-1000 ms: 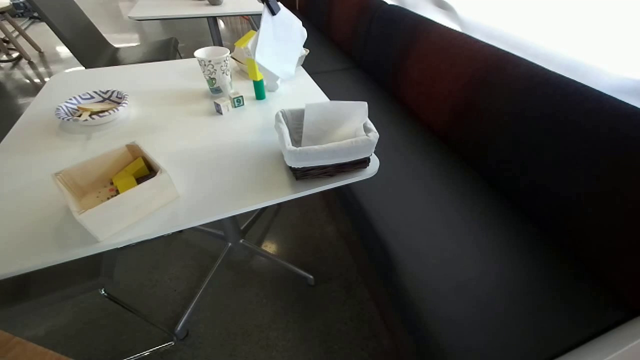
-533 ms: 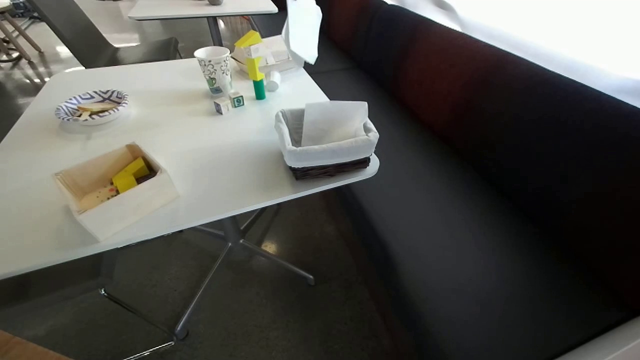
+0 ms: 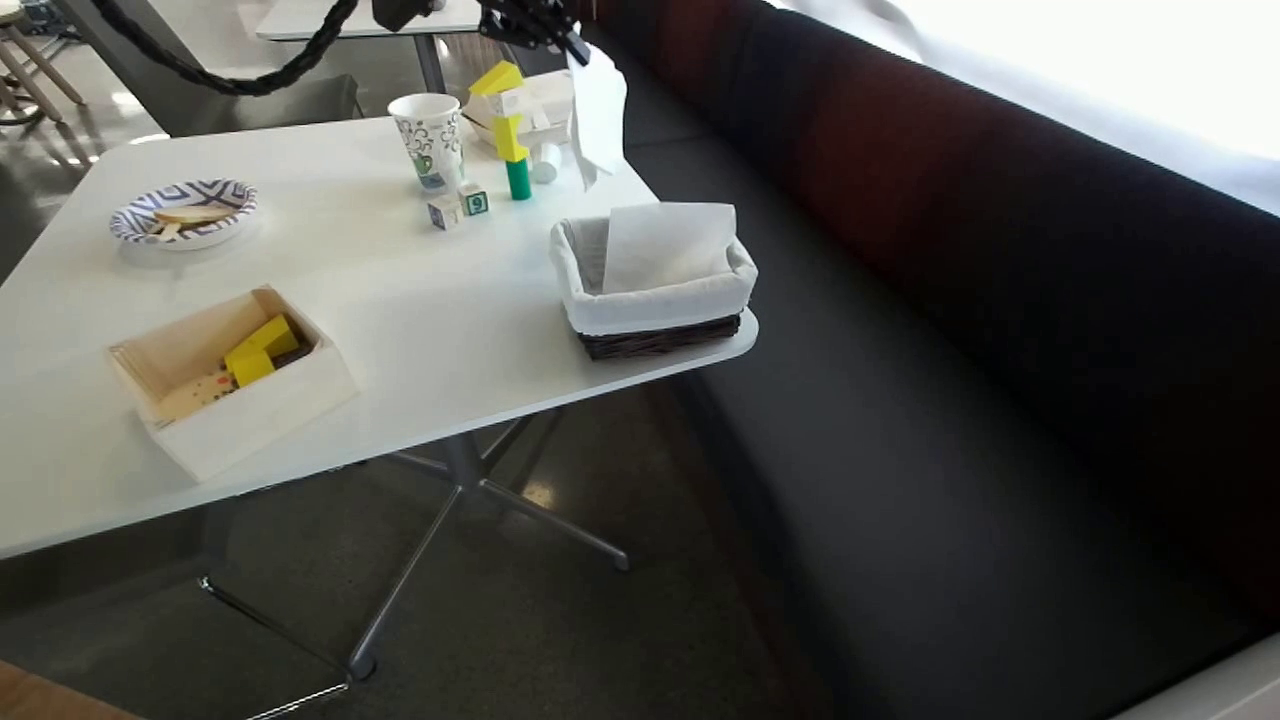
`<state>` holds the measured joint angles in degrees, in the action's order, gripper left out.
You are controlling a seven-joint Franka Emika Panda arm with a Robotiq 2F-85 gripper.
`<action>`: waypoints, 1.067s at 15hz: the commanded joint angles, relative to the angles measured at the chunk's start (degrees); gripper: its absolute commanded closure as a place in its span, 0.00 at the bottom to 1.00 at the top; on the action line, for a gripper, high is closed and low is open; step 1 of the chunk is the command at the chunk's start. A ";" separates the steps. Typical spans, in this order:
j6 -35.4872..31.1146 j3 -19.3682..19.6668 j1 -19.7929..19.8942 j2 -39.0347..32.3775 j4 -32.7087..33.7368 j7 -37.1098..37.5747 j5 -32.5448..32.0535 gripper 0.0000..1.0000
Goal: Take the paper towel out of the basket
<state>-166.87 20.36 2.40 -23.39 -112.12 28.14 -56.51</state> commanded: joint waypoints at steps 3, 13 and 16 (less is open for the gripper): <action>-1.67 -5.40 3.56 -2.61 -2.46 -7.09 4.83 1.00; 1.43 -11.12 6.82 -2.92 -5.55 -19.43 20.97 0.99; 1.29 -10.71 6.42 -3.11 -5.70 -19.71 21.24 1.00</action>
<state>-164.74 6.52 11.98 -26.29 -117.33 11.03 -38.53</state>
